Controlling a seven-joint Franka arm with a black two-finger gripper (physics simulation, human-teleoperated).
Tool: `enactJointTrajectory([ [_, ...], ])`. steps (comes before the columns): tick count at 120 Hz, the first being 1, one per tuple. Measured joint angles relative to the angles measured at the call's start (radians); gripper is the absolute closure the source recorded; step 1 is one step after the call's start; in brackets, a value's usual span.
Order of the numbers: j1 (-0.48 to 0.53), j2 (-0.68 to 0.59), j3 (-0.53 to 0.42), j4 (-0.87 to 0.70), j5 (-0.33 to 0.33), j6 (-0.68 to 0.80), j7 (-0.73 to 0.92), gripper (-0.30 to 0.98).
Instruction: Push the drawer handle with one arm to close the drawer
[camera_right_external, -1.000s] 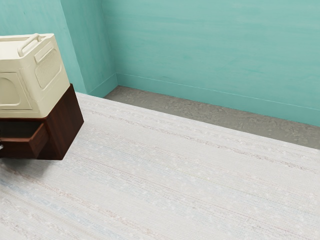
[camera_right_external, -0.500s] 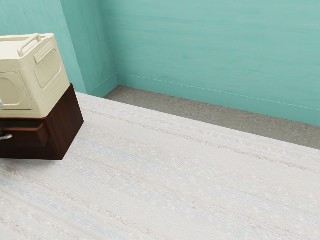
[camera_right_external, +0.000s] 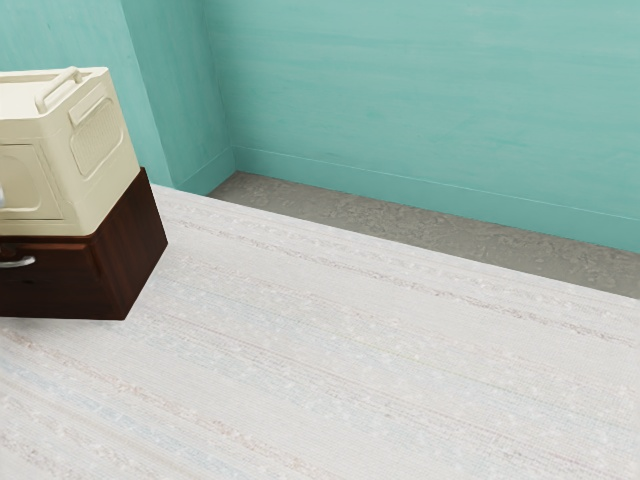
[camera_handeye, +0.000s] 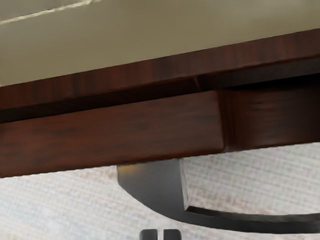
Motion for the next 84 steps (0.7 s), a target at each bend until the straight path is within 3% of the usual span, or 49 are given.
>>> enactJointTrajectory([
  [23, 0.062, 0.044, -0.052, 0.049, -0.029, 0.004, 0.196, 0.79],
  [48, 0.097, 0.059, -0.101, 0.054, -0.046, -0.016, 0.25, 0.79],
  [77, 0.115, 0.075, -0.131, 0.074, 0.005, -0.033, 0.296, 0.79],
  [84, 0.095, 0.002, -0.13, 0.042, 0.007, -0.043, 0.27, 0.79],
])
